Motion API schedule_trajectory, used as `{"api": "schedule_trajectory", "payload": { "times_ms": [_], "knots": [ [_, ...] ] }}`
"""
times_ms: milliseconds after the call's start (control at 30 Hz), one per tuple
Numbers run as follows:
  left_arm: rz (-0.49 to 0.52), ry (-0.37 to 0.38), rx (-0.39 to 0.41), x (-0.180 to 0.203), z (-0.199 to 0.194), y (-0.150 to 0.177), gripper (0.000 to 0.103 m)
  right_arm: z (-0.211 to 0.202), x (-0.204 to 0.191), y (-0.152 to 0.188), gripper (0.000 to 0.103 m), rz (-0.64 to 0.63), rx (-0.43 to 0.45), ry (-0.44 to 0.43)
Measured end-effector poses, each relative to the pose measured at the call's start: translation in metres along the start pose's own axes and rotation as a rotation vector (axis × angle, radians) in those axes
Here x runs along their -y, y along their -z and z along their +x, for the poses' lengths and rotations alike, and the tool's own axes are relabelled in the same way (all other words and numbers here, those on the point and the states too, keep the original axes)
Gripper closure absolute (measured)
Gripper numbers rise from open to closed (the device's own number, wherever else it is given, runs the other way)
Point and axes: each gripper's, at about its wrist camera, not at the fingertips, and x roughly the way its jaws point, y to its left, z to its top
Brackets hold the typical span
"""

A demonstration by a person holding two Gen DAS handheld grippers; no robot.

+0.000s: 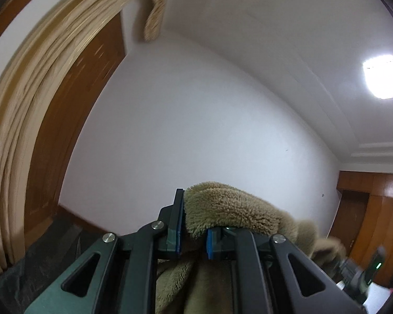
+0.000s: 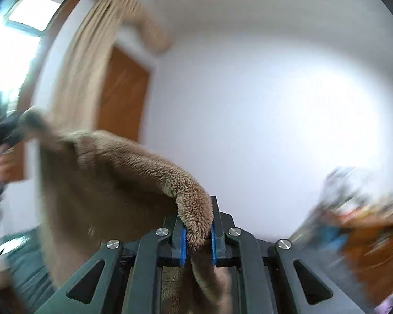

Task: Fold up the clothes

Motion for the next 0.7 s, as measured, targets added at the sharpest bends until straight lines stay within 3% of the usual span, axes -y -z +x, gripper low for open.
{"api": "schedule_trajectory", "payload": {
  "times_ms": [133, 333, 533, 700],
  "knots": [
    [0.020, 0.041, 0.116, 0.036, -0.036, -0.021, 0.088, -0.057, -0.007, -0.044, 0.089, -0.095, 0.314, 0.272],
    [0.060, 0.037, 0.286, 0.088, -0.098, -0.047, 0.085, -0.133, -0.051, -0.085, 0.089, -0.187, 0.642, 0.543],
    [0.115, 0.015, 0.425, 0.115, -0.150, -0.067, 0.082, -0.178, -0.080, -0.099, 0.089, -0.260, 0.819, 0.700],
    [0.217, -0.029, 0.464, 0.132, -0.167, -0.071, 0.078, -0.198, -0.084, -0.106, 0.089, -0.292, 0.894, 0.804]
  ]
}}
